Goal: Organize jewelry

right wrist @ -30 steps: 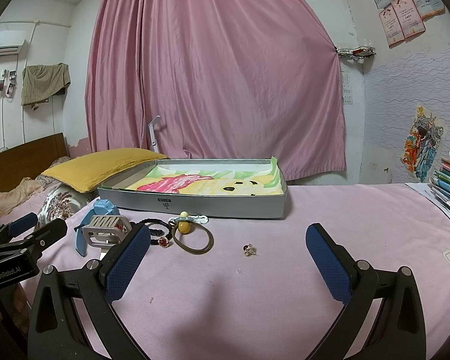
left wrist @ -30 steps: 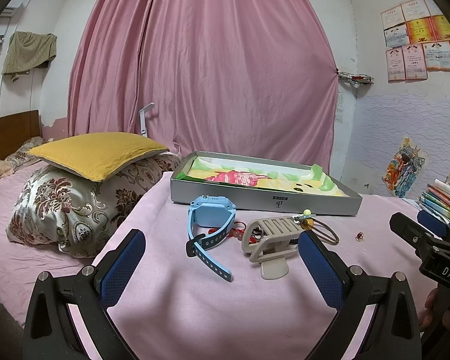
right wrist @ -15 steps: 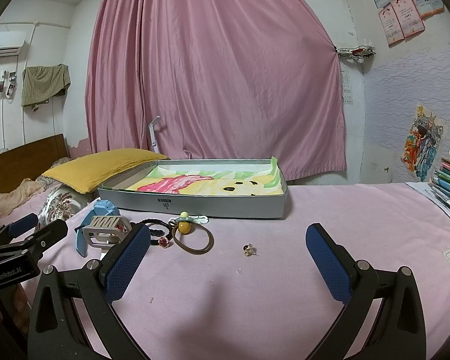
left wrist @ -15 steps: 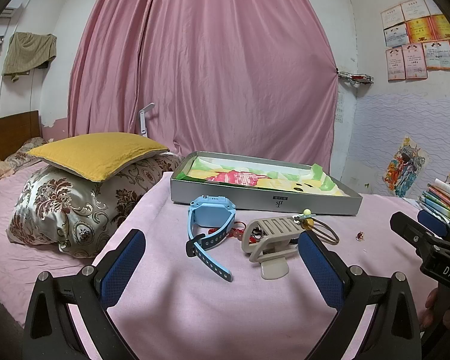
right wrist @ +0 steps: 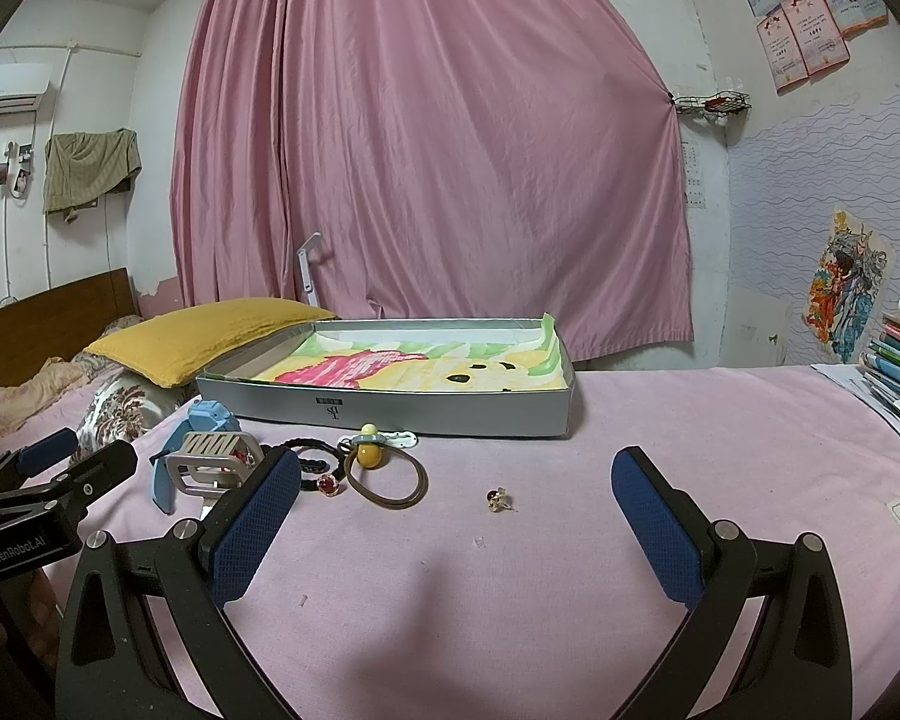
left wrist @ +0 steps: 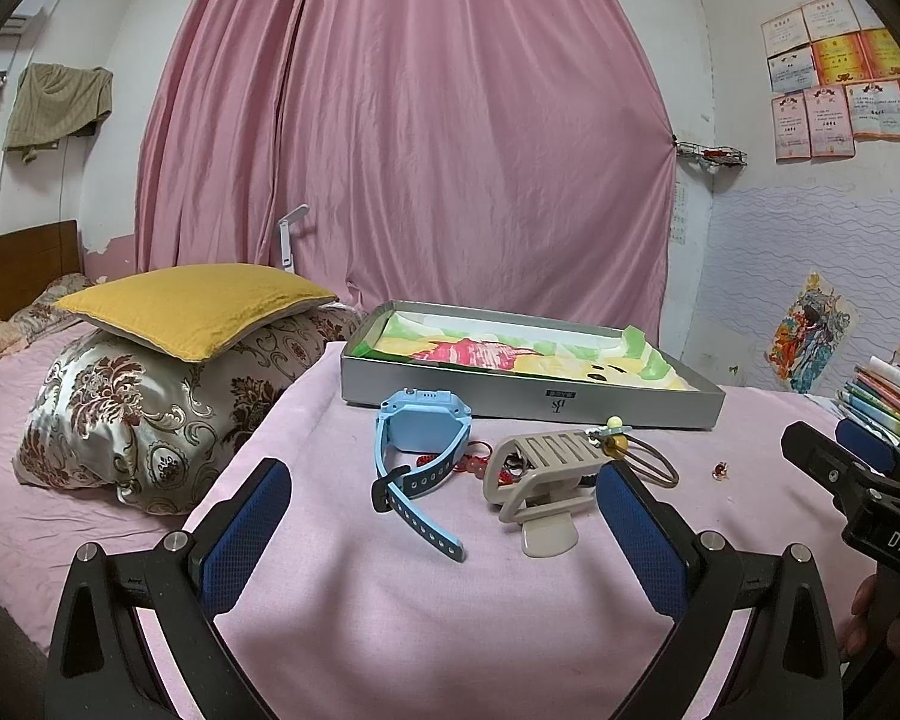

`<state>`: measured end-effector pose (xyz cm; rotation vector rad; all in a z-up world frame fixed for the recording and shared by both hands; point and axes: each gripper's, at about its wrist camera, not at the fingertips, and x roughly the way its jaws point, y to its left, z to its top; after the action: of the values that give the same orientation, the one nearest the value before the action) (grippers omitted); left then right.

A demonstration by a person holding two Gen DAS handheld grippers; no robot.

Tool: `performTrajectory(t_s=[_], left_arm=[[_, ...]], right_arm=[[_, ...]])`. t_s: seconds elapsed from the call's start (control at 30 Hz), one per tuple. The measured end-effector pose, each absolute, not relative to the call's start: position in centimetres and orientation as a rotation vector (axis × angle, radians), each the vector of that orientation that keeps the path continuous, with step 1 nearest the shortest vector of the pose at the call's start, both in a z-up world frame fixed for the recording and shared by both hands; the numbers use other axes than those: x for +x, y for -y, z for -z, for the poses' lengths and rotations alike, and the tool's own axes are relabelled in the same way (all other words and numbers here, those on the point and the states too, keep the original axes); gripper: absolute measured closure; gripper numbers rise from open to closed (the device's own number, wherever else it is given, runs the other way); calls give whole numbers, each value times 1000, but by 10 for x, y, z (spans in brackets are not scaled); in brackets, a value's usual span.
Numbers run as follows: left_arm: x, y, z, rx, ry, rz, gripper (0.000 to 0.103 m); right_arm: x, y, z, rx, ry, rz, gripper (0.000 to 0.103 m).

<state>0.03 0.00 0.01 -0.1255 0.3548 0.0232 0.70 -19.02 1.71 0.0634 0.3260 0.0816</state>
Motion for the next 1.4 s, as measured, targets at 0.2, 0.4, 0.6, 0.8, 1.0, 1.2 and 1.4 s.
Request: performTrajectory(t_s=[0.2, 0.4, 0.6, 0.8, 1.0, 1.2, 1.4], left_arm=[[0, 0, 0, -125, -355, -24, 1], [0, 0, 0, -124, -356, -26, 1], [2, -1, 5, -123, -357, -32, 1], [2, 1, 4, -121, -357, -31, 1], [5, 3, 5, -117, -368, 1, 1], [16, 4, -3, -119, -406, 96, 1], [38, 8, -7, -101, -482, 188, 1]], right_arm=[[7, 191, -17, 64, -326, -82, 1], [6, 191, -18, 64, -326, -82, 1], [8, 191, -16, 68, -325, -84, 1], [9, 188, -16, 66, -323, -86, 1], [11, 200, -24, 110, -339, -126, 1], [26, 209, -38, 47, -368, -109, 1], [60, 220, -38, 2, -508, -160, 2]])
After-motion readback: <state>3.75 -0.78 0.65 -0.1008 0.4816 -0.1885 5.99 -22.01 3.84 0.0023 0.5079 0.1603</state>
